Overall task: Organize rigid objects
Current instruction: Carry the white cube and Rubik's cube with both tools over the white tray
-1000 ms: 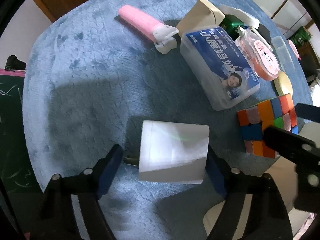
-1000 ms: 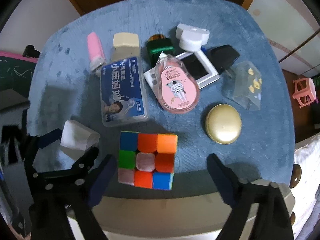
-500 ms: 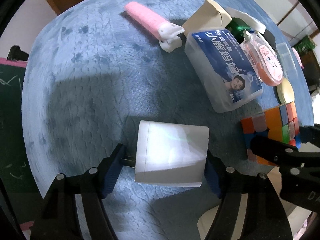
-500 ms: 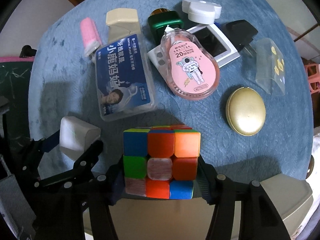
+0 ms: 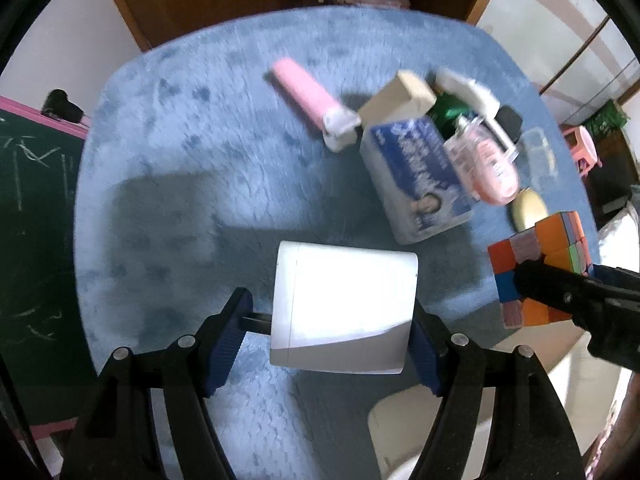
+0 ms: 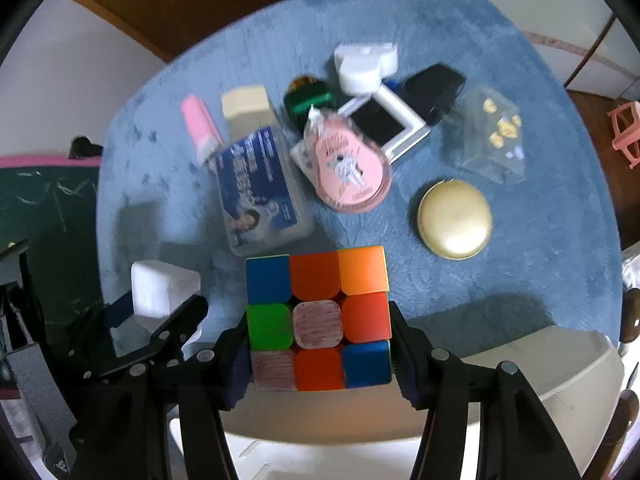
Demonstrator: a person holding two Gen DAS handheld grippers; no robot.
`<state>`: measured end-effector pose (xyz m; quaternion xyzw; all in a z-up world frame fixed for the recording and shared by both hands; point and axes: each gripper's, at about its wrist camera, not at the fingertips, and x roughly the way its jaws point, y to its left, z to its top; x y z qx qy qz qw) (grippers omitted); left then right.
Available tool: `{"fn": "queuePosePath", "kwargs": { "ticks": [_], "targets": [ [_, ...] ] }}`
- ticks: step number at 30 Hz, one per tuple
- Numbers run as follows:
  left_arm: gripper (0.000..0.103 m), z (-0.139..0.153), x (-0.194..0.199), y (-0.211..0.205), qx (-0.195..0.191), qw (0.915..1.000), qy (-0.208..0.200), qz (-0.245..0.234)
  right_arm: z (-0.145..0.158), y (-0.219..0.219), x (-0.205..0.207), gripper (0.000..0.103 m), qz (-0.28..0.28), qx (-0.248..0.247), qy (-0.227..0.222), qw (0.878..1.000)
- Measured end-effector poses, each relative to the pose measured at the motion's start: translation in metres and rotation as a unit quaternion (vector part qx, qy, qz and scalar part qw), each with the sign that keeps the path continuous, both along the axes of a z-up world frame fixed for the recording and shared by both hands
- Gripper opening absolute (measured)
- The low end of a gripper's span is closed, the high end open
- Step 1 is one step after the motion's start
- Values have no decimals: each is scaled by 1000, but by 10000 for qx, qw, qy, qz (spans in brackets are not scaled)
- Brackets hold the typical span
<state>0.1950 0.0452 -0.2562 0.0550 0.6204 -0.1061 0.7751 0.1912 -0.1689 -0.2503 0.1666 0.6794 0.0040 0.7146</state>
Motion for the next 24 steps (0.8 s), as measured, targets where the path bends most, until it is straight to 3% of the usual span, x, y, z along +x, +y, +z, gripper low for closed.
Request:
{"fn": "queuePosePath", "kwargs": {
  "ticks": [6,16,24],
  "targets": [
    [75,48,-14,-1,89,9996,-229,166,47,-6,-11,59,-101,50,-534,9985],
    [75,168,-64,-20,-238,9937,-1069,234,152,-12,-56,59,50,97,-1562,9877],
    [75,217,-114,-41,-327,9880,-1489,234,219,-21,-107,59,486,-144,-2226,9736]
  ]
}}
